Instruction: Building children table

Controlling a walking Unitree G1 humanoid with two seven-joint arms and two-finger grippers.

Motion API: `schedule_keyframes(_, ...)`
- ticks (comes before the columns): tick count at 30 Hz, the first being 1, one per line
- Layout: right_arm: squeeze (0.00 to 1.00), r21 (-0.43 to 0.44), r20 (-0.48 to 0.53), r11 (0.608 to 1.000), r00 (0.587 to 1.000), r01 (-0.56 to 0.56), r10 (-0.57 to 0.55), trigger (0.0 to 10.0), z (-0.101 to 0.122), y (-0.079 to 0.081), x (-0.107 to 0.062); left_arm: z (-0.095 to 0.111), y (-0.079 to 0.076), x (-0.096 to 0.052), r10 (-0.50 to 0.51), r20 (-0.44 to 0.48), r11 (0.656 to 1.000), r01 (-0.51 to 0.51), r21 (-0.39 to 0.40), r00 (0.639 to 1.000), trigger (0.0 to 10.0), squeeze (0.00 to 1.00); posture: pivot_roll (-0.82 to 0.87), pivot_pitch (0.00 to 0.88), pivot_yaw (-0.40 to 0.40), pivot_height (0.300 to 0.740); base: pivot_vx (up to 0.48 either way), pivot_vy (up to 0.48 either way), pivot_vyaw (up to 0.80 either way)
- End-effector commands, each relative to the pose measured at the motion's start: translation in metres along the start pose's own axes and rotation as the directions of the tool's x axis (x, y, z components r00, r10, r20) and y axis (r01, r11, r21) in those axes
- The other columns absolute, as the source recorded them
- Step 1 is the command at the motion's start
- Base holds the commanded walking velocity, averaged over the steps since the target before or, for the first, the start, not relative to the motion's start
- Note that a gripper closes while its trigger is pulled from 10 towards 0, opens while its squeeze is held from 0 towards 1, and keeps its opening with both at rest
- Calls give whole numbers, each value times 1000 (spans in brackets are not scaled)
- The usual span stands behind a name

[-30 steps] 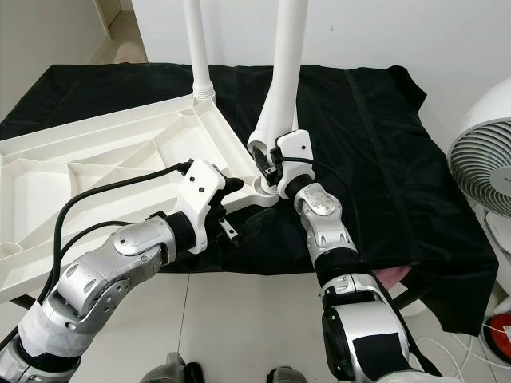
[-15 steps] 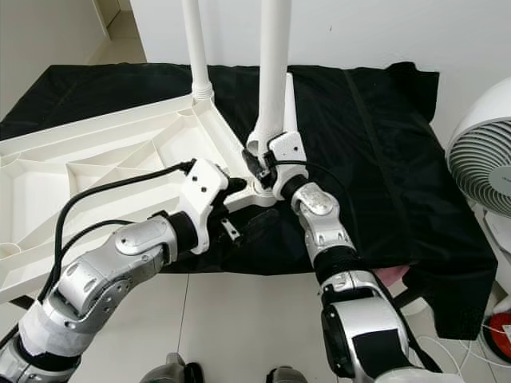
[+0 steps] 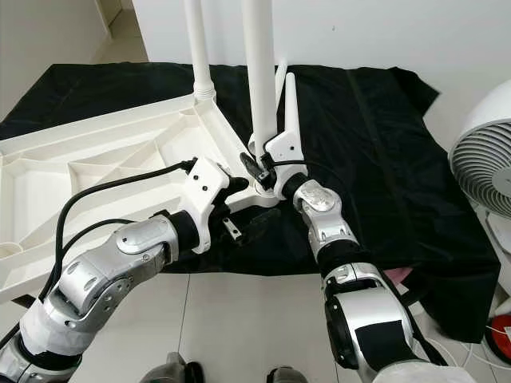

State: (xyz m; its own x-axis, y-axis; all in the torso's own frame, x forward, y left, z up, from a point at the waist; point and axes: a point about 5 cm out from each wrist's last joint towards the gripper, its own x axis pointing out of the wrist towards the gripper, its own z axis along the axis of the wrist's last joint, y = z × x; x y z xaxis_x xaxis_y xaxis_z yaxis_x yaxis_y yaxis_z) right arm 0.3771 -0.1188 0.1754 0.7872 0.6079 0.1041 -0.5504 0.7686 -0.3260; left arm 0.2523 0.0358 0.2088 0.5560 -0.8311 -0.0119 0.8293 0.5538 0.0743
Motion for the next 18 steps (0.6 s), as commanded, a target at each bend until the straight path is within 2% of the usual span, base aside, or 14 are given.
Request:
schedule_keyframes(1, 0, 29, -80, 1000, 997, 5, -2, 10000, -16, 0, -6, 5, -8, 0, -112, 4, 993, 112, 22, 994, 10000, 0, -37, 76, 54, 740, 0, 0, 0)
schedule_keyframes(4, 0, 31, -81, 1000, 997, 4, -1, 10000, -16, -1, -6, 5, -7, 0, -113, 3, 993, 113, 23, 994, 10000, 0, -37, 75, 56, 740, 0, 0, 0)
schedule_keyframes(6, 0, 31, -54, 998, 997, -53, 55, 10000, -16, 4, -7, 6, -7, 0, -114, 3, 993, 113, 24, 994, 10000, 0, -35, 76, 57, 740, 0, 0, 0)
schedule_keyframes(12, 0, 61, -31, 991, 992, -118, 120, 10000, -18, 7, -11, 7, -8, 0, -117, 2, 993, 116, 23, 993, 10000, 0, -35, 76, 57, 740, 0, 0, 0)
schedule_keyframes(18, 0, 118, -55, 990, 994, -83, 90, 10000, -21, 2, -13, 7, -8, 0, -118, 3, 993, 118, 23, 993, 10000, 0, -33, 76, 61, 740, 0, 0, 0)
